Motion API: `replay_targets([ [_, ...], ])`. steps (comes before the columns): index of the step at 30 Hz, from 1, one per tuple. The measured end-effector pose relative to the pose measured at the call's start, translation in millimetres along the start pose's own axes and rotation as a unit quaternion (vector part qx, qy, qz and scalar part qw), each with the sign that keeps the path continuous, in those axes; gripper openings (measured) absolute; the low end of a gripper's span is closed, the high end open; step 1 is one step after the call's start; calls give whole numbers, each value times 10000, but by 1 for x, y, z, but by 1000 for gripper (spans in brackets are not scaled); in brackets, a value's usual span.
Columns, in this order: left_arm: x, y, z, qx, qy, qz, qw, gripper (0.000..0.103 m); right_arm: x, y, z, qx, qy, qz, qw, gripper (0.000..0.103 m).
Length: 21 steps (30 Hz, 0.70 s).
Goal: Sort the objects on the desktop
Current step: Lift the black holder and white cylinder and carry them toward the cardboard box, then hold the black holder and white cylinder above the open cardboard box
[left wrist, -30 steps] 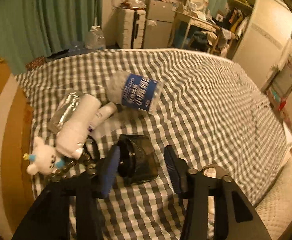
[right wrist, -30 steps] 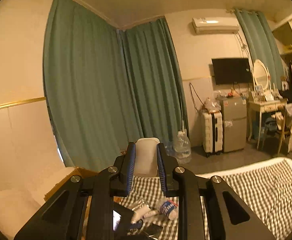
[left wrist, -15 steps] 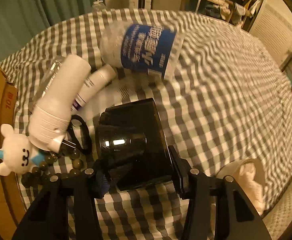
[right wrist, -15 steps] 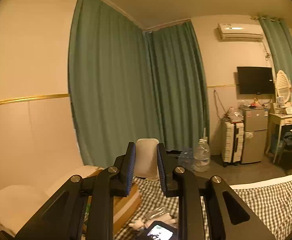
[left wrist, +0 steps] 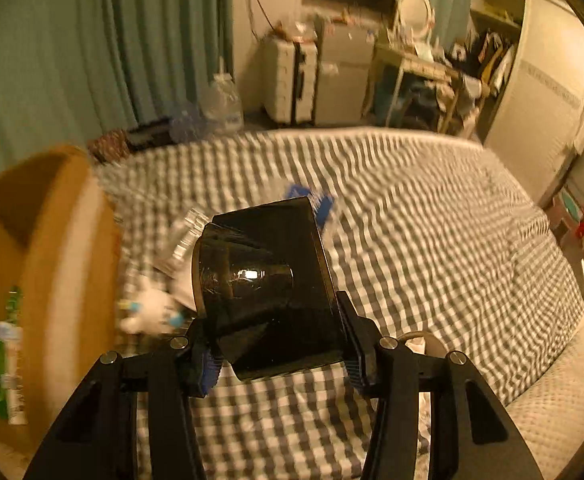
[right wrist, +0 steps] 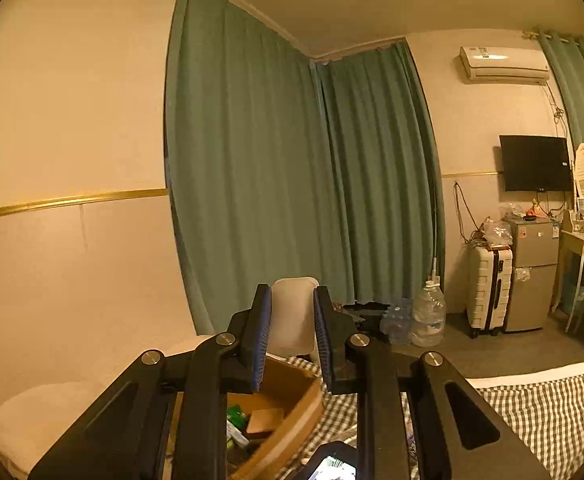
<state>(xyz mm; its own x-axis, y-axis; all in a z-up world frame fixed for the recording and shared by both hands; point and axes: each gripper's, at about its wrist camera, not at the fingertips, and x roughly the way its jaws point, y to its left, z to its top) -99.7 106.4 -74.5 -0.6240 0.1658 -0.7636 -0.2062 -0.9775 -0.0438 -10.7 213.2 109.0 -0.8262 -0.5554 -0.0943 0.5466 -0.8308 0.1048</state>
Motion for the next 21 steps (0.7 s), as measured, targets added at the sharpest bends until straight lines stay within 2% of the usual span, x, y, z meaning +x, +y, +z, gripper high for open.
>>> replay_targets([
  [6, -65, 40, -2, -350, -530, 319, 9975, 50, -1, 33, 7, -17, -3, 109, 9999, 20],
  [10, -97, 71, -3, -578, -718, 513, 9944, 50, 2, 52, 14, -46, 3, 206, 9998, 20],
  [14, -133, 107, -8, -892, -1014, 793, 9877, 50, 5, 70, 18, -64, 17, 270, 9996, 20],
  [21, -169, 153, -9, -1095, -1280, 1174, 9787, 50, 28, 81, 7, 175, 155, 431, 9988, 20],
])
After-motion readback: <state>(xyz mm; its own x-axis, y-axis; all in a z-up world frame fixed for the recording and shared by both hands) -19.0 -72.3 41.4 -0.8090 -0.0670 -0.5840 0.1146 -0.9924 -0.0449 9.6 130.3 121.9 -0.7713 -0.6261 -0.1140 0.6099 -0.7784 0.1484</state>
